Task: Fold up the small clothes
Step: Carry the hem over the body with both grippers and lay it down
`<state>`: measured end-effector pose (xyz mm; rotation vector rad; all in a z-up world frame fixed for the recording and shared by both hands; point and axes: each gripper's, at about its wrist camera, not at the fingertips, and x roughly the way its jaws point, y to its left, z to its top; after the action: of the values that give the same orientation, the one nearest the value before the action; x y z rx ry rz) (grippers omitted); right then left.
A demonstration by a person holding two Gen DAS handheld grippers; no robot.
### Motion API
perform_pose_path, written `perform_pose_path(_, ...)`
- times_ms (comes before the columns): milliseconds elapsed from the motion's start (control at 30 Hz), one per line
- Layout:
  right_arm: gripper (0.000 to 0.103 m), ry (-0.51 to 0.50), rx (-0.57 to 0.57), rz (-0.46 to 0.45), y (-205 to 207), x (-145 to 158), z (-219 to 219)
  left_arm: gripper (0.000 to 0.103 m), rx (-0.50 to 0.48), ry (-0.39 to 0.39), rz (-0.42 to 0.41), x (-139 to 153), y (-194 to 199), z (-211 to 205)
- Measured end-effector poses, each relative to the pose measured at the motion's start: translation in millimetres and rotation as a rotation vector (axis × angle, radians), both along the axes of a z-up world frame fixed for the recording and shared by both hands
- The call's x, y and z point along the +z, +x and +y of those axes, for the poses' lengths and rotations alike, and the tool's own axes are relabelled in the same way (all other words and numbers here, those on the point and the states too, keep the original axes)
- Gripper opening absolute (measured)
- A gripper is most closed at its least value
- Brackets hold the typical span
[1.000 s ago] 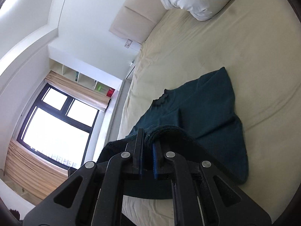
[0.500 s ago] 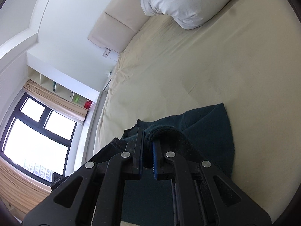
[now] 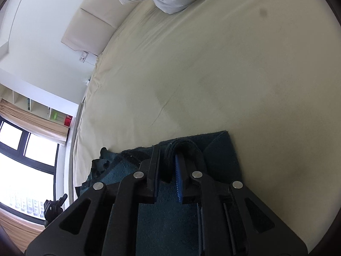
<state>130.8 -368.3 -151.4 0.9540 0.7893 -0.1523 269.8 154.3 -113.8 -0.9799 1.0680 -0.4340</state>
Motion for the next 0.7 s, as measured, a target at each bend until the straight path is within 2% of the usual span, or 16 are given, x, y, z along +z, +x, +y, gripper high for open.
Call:
perform_pose_path(67, 0.026, -0.046, 0.012, 0.000, -1, 3, 2, 0.058, -0.006, 0.015, -0.017, 6, -9, 2)
perform_pose_path(100, 0.037, -0.071, 0.019, -0.001, -2, 6, 4, 0.058, -0.010, 0.029, -0.024, 8, -15, 3)
perform_pose_path(133, 0.043, -0.083, 0.026, -0.011, -7, 10, 7, 0.058, -0.016, 0.043, -0.034, 10, -22, 4)
perform_pose_path(367, 0.044, -0.245, 0.027, -0.017, -48, 51, 28, 0.058, -0.044, 0.179, -0.094, 13, -64, 3)
perform_pose_path(433, 0.045, -0.271, 0.096, -0.013, -55, 53, 45, 0.058, -0.058, 0.267, -0.113, 12, -69, -2)
perform_pose_path(567, 0.045, -0.443, 0.201, 0.035, -66, 52, 89, 0.058, -0.102, 0.405, -0.161, 12, -75, -13)
perform_pose_path(667, 0.045, -0.473, 0.208, 0.052, -70, 46, 104, 0.049, -0.134, 0.504, -0.193, 10, -74, -20)
perform_pose_path(700, 0.045, -0.478, 0.200, 0.060, -77, 42, 104, 0.040, -0.141, 0.533, -0.196, 9, -73, -22)
